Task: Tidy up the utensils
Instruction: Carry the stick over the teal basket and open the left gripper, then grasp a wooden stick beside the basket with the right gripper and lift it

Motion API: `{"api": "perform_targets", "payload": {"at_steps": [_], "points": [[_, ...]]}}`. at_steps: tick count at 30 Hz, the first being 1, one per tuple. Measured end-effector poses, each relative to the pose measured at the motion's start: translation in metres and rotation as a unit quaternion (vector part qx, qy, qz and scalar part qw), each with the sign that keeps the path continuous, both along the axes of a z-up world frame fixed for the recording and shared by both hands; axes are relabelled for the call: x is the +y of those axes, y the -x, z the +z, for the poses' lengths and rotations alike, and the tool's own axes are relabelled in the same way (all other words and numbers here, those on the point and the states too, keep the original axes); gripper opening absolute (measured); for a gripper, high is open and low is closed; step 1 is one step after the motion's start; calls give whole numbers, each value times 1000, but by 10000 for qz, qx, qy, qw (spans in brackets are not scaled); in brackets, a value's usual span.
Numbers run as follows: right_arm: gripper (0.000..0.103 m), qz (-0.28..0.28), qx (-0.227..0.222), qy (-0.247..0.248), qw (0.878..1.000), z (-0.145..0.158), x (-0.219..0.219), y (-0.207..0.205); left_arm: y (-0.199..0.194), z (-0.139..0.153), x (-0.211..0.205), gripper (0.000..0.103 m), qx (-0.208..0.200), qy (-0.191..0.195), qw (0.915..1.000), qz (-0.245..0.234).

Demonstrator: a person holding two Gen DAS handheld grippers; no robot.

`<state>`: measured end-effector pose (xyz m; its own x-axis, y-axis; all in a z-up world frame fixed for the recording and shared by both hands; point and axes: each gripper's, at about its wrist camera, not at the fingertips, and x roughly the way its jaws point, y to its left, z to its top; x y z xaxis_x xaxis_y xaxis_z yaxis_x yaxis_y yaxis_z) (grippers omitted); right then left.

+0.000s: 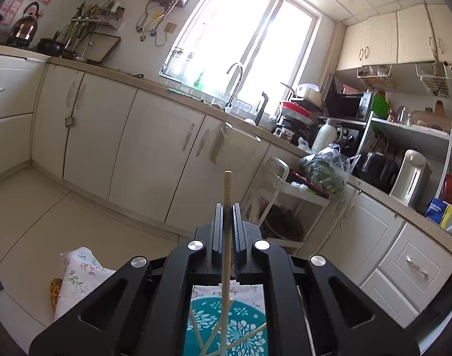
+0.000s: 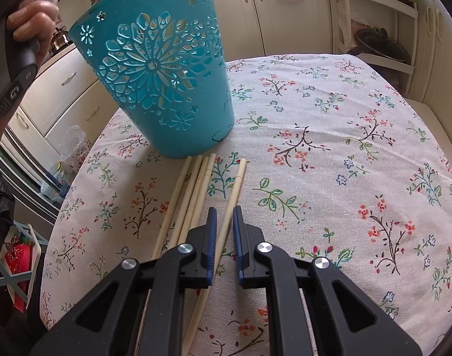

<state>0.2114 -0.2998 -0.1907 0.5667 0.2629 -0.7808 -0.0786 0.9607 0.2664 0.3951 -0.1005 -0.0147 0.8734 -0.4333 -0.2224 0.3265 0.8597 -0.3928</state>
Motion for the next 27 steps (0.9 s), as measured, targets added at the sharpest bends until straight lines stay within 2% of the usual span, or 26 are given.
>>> {"api": "perform_targets", "payload": {"at_steps": [8, 11, 13, 15, 17, 19, 23, 27], "points": [[12, -5, -2, 7, 10000, 0, 0, 0, 7, -19, -11, 5, 301, -662, 9972, -177], [12, -8, -3, 10, 10000, 0, 1, 0, 10, -22, -10, 7, 455, -803, 9955, -220], [12, -7, -2, 5, 10000, 0, 1, 0, 17, -22, -3, 12, 475, -796, 9955, -170], [12, -6, -3, -2, 10000, 0, 1, 0, 29, -19, 7, 34, 441, -776, 9960, -39], [17, 28, -14, -6, 10000, 1, 2, 1, 45, -20, 22, 50, 409, -783, 9959, 193], [19, 75, -32, 46, 10000, 1, 5, 1, 57, -24, 34, 56, 427, -818, 9952, 317], [20, 90, -48, 194, 9998, 2, 11, 0, 83, -55, 55, 70, 747, -1002, 9911, 457], [20, 3, -27, 159, 9999, 2, 11, 0, 95, -104, 63, 72, 1344, -1141, 9835, 416]]}}
